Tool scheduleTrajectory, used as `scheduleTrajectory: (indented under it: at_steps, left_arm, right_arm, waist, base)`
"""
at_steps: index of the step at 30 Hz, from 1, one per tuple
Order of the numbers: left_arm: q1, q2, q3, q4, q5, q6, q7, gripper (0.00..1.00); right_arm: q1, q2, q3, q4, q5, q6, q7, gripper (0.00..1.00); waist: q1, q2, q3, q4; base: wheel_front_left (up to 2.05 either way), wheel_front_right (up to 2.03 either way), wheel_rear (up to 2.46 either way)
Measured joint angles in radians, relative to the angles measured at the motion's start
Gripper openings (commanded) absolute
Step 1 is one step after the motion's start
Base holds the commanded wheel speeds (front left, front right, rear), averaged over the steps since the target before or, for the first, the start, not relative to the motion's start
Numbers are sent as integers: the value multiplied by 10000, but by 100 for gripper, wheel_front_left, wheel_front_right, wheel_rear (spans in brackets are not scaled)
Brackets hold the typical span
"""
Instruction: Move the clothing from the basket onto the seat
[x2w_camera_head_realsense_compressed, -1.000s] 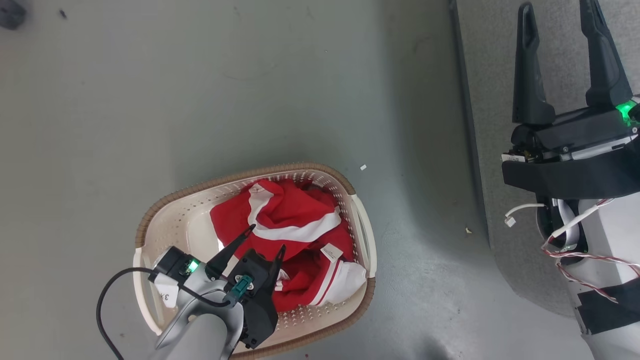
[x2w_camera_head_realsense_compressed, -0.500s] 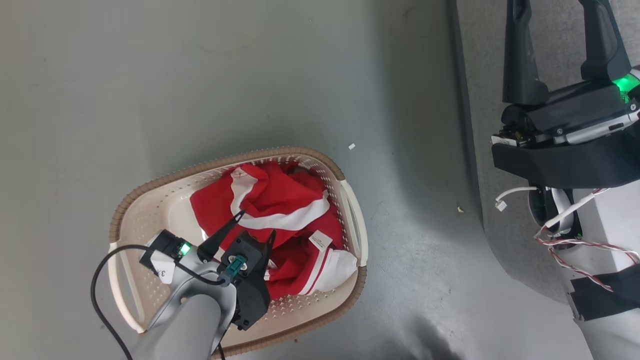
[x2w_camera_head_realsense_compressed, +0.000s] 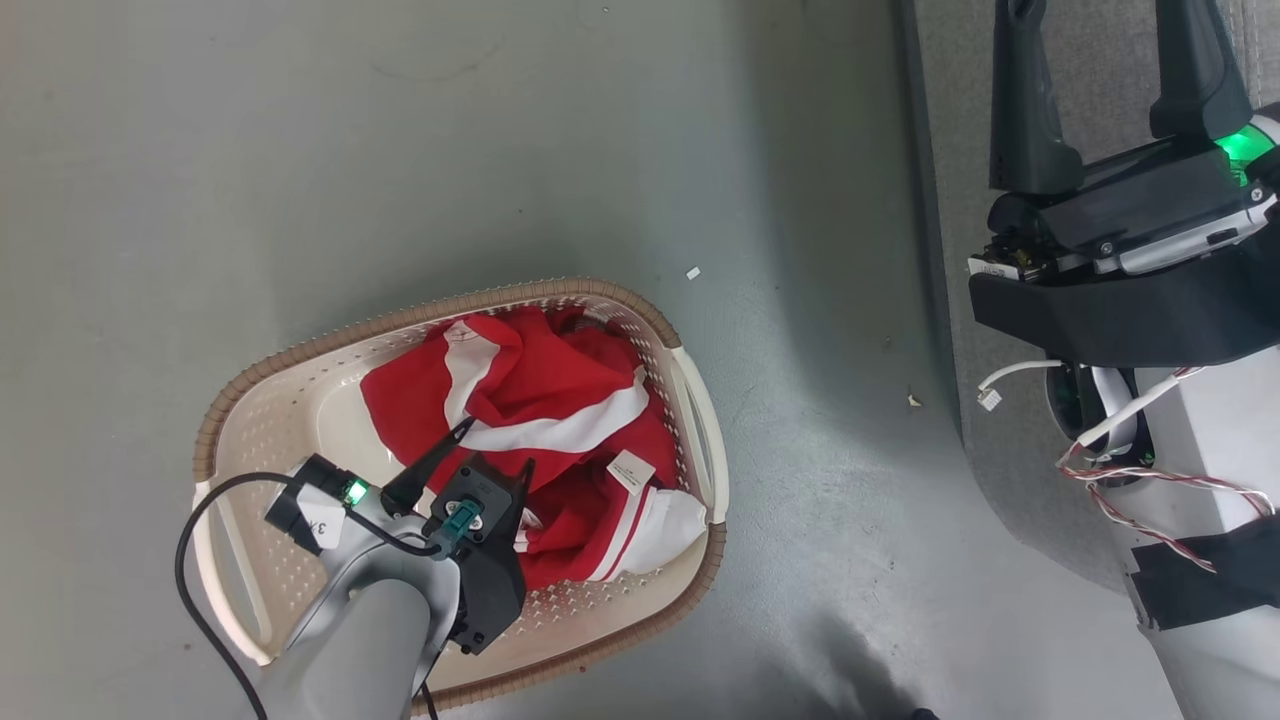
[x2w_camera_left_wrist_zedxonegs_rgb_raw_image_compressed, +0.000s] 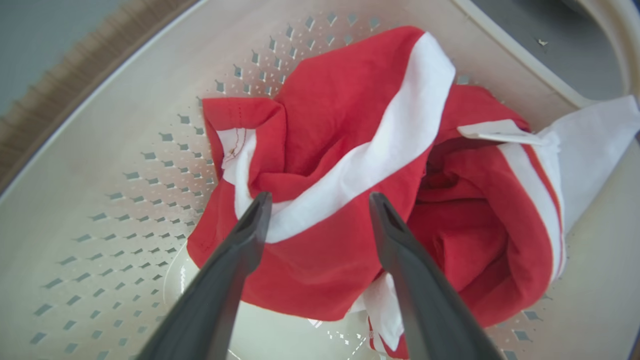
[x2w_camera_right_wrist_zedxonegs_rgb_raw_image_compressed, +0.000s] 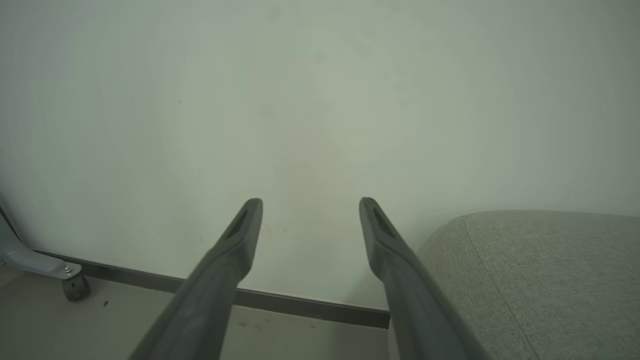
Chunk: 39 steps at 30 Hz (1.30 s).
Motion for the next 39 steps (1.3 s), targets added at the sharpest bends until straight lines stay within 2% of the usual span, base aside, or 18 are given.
scheduleTrajectory:
  at_steps: [2, 3, 4, 5, 14, 25, 32, 39]
  left_arm:
    - [-27, -10, -6, 90, 0, -2, -25, 47]
    - [-44, -17, -13, 163, 0, -2, -27, 30]
    - [-64, -17, -17, 236, 0, -2, -27, 5]
    - [-104, -17, -31, 299, 0, -4, -29, 0]
    - [-306, -59, -161, 625, -12, -31, -192, 0]
    - [-155, -88, -132, 476, -380, -282, -462, 0]
    - [187, -121, 44, -36, -773, -291, -481, 0]
    - [1173, -173, 351, -1093, -1392, -291, -483, 0]
  right_arm:
    - [1, 8, 4, 4, -23, 0, 0, 100]
    - [1, 8, 4, 10, -40, 0, 0, 100]
    - [1, 12, 4, 12, -44, 0, 0, 100]
    - [1, 12, 2, 17, -44, 0, 0, 100]
    - [34, -4, -127, 219, -54, 0, 0, 100]
    - [283, -56, -282, 466, -54, 0, 0, 100]
    - [445, -138, -458, 702, -52, 0, 0, 100]
    - [1301, -594, -876, 1045, -50, 71, 0, 100]
  waist:
    - [0, 0, 27, -19]
    - [0, 0, 39, -29]
    - [0, 0, 51, -40]
    - [0, 0, 62, -51]
    - [0, 0, 43, -76]
    - [0, 0, -341, 186]
    - [0, 0, -647, 361]
    - [-1, 0, -1187, 654]
  base:
    - [0, 0, 0]
    - [0, 0, 0]
    - [0, 0, 0]
    - [0, 0, 0]
    - [0, 0, 0]
    - [0, 0, 0]
    - [0, 0, 0]
    - [0, 0, 0]
